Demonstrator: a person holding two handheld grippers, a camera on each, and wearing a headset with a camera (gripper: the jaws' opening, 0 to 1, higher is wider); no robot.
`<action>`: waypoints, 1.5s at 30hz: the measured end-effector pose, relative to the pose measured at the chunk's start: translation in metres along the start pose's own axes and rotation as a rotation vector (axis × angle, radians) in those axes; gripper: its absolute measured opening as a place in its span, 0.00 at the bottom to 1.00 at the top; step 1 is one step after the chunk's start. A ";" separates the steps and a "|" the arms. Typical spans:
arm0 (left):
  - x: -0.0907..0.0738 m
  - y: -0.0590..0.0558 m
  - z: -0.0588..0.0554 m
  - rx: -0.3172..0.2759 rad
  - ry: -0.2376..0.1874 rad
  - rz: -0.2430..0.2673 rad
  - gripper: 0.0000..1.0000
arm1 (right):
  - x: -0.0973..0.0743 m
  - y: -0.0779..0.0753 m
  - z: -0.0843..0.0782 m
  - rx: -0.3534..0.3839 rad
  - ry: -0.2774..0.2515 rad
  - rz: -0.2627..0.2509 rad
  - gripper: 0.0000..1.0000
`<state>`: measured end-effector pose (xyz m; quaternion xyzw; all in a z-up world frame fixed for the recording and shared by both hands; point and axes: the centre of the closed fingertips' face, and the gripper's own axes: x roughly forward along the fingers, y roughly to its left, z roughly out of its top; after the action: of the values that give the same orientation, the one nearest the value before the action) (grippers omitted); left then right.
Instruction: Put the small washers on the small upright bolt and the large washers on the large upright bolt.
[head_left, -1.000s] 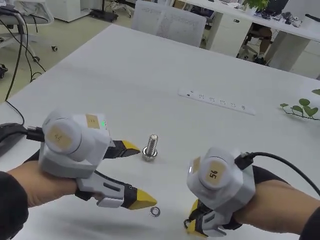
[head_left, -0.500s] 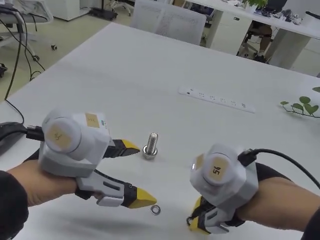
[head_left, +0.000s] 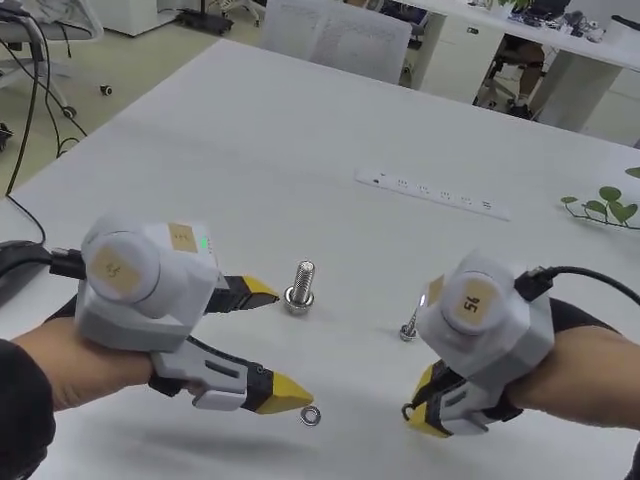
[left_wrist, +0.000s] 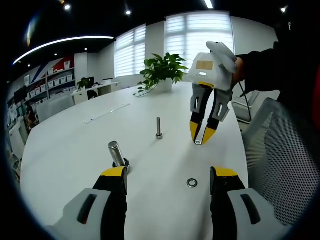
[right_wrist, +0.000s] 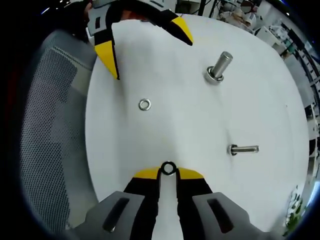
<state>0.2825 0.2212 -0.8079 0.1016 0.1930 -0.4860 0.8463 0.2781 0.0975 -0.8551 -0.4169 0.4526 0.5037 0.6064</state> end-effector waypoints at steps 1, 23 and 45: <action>0.000 0.000 0.000 0.000 -0.001 0.000 0.67 | -0.003 -0.004 0.000 0.011 -0.008 -0.004 0.13; 0.001 0.002 -0.001 -0.005 0.003 0.000 0.67 | -0.044 -0.064 0.010 0.012 -0.024 -0.119 0.13; 0.001 0.003 -0.006 -0.011 0.018 0.003 0.67 | -0.043 -0.096 0.027 -0.029 -0.017 -0.161 0.13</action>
<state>0.2841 0.2237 -0.8141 0.1015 0.2034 -0.4829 0.8456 0.3731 0.0998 -0.8019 -0.4564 0.4050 0.4635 0.6425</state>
